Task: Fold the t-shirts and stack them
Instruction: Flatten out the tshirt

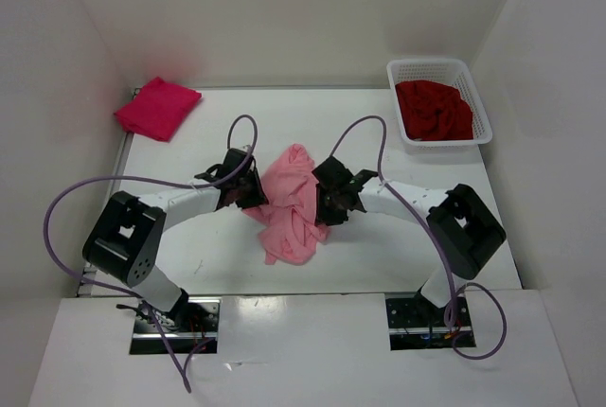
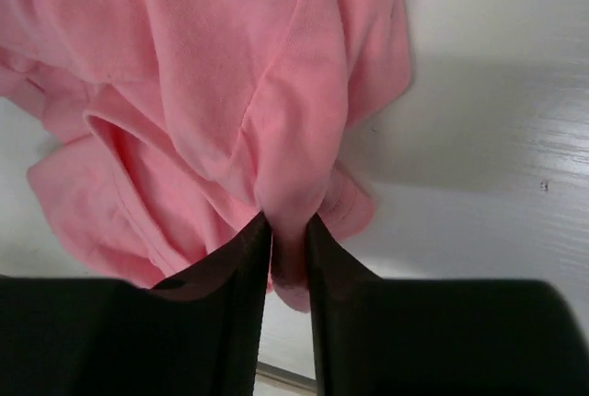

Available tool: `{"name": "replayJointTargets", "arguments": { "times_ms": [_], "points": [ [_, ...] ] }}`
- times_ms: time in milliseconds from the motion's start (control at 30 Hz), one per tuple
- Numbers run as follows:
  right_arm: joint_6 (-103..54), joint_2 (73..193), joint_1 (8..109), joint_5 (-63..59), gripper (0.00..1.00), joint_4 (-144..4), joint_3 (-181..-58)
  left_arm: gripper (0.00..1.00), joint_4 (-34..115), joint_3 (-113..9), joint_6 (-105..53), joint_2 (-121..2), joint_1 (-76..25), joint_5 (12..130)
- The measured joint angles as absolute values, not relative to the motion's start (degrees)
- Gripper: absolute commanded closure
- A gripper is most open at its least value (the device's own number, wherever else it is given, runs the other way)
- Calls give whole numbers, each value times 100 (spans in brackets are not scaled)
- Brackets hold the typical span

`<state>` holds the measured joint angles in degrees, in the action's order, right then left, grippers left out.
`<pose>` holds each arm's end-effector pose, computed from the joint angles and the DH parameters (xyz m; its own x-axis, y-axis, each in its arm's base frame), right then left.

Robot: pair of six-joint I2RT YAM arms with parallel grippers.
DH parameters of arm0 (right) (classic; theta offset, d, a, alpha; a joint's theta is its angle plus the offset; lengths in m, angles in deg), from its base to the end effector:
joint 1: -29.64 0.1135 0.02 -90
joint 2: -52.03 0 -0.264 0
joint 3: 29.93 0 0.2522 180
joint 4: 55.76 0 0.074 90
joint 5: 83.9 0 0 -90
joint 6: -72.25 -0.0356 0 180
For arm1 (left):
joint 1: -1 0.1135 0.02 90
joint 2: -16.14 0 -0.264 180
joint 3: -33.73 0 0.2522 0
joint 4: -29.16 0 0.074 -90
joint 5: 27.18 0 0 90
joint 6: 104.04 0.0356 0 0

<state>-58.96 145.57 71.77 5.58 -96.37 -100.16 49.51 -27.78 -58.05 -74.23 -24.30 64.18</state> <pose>0.2342 0.2123 0.1788 -0.9450 0.0335 -0.3254 -0.0680 0.9528 0.2958 0.2837 -0.1350 0.1728 -0.7989 -0.3907 -0.4574 -0.1582 0.8701 -0.4668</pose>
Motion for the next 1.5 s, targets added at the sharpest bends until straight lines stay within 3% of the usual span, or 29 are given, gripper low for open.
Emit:
{"name": "replayJointTargets", "arguments": {
  "times_ms": [67,200,433,633,867,1067,1233,1333,1500],
  "points": [
    [-5922,14572,7179,626,91,-9639,-10018,82,4930,-2833,-5783,-7458,-2430,6414],
    [-5942,14450,7181,829,99,-9814,-10215,94,5052,-3075,-5750,-7316,-2403,6398],
    [-5785,13650,7186,1153,100,-10601,-11692,98,5607,-4057,-5582,-6006,-1566,6567],
    [-5343,13396,7190,1205,100,-11241,-14438,98,6208,-5914,-5199,-5342,-449,6696],
    [-4993,13280,7024,604,100,-11551,-17356,98,6999,-8520,-4631,-5331,-445,6197],
    [-5142,12874,5815,-508,100,-11488,-17520,98,7209,-9272,-4353,-5128,-445,5708],
    [-5122,13094,5750,-755,99,-11495,-17611,98,7367,-9261,-4246,-5215,-445,5623],
    [-4965,13280,5675,-482,99,-11374,-17253,97,7229,-8931,-4152,-5399,-445,5577],
    [-4963,14240,4355,-1068,99,-10714,-16217,97,6641,-8008,-3971,-6452,-445,5570]
  ]
}}
